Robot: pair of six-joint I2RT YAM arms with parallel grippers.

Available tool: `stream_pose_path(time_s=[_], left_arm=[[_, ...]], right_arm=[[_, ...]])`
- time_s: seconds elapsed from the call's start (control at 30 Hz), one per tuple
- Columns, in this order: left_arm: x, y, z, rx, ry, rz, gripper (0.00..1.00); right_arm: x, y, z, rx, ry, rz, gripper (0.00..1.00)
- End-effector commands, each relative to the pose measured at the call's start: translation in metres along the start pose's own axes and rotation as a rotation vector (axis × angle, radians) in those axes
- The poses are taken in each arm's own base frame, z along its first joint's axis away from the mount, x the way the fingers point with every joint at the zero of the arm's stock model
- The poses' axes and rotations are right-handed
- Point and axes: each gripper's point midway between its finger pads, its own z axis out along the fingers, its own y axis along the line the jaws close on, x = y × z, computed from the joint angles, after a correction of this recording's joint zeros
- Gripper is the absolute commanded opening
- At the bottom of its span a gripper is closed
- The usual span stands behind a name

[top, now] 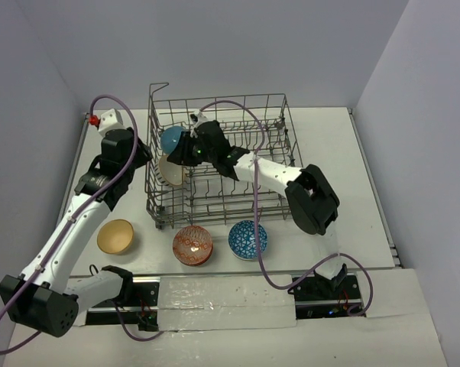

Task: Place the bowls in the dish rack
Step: Turn the bowl upside down over the dish rack.

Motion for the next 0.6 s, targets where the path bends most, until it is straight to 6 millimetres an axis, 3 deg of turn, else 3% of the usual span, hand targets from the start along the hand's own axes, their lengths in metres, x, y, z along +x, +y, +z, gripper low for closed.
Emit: stream_pose_path(time_s=[0.0, 0.2, 0.43, 0.57], left_arm=[[0.0, -0.01, 0.003, 0.043, 0.007, 0.025, 0.4], [0.009, -0.014, 0.008, 0.062, 0.042, 0.042, 0.38], [0.019, -0.015, 0.014, 0.06, 0.087, 0.066, 0.25], [0.023, -0.014, 0.017, 0.053, 0.101, 0.073, 0.23]], right_arm=[[-0.006, 0.019, 0.003, -0.048, -0.001, -0.028, 0.35], [-0.004, 0.02, 0.006, -0.055, 0.01, -0.026, 0.36], [-0.001, 0.026, 0.012, -0.073, 0.028, -0.032, 0.36], [0.002, 0.03, 0.016, -0.084, 0.041, -0.04, 0.36]])
